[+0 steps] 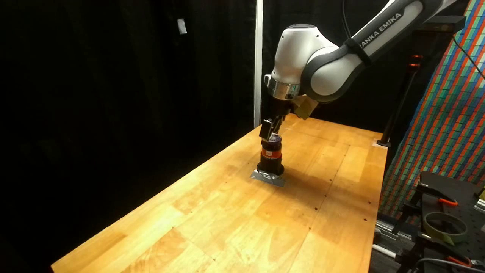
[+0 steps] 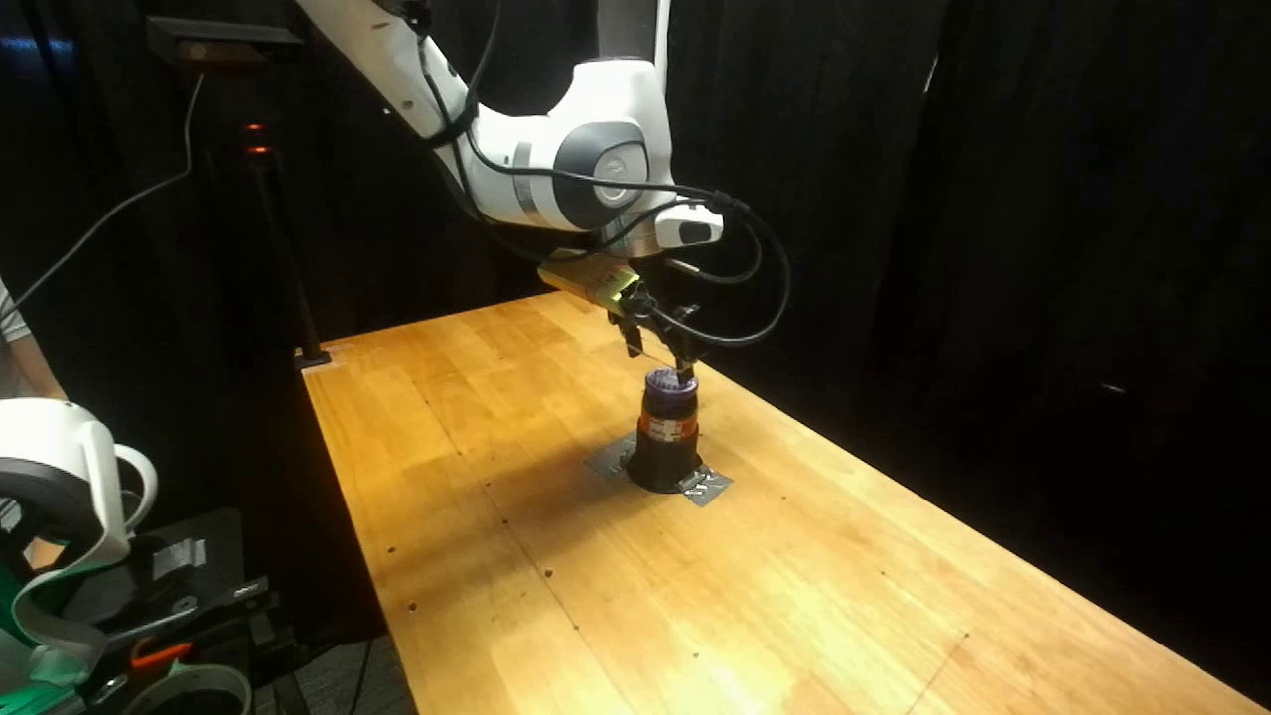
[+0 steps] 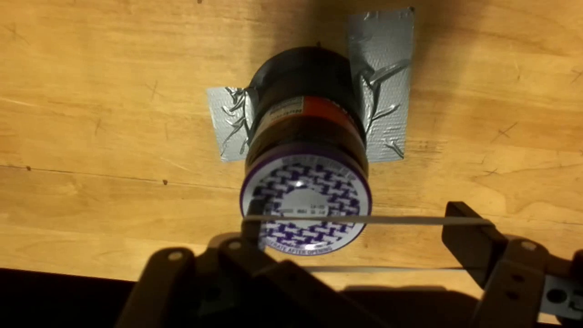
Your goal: Put the elastic around the bottle
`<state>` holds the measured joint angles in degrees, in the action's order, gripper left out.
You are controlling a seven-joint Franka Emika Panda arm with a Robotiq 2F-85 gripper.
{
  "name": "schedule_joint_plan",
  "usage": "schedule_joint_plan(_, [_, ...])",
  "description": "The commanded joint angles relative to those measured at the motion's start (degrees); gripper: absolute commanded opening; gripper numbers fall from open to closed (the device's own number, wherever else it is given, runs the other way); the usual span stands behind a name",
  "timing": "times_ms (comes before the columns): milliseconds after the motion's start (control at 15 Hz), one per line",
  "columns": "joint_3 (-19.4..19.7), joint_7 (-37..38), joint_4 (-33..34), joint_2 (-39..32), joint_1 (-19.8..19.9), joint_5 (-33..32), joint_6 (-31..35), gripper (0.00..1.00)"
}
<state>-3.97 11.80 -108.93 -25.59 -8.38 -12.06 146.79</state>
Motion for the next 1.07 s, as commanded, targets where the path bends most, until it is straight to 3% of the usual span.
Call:
schedule_joint_plan(0, [2.8,-0.8,5.5,-3.7,-1.3,-0.8,0.6,1.0])
schedule_joint_plan(267, [3.6,-2.0,7.8,-5.6,-0.9,0.1,-0.3,1.0])
schedule_joint_plan(1000, [1.4,-8.6,9.1,-9.1,2.0,6.2,-4.1,1.0])
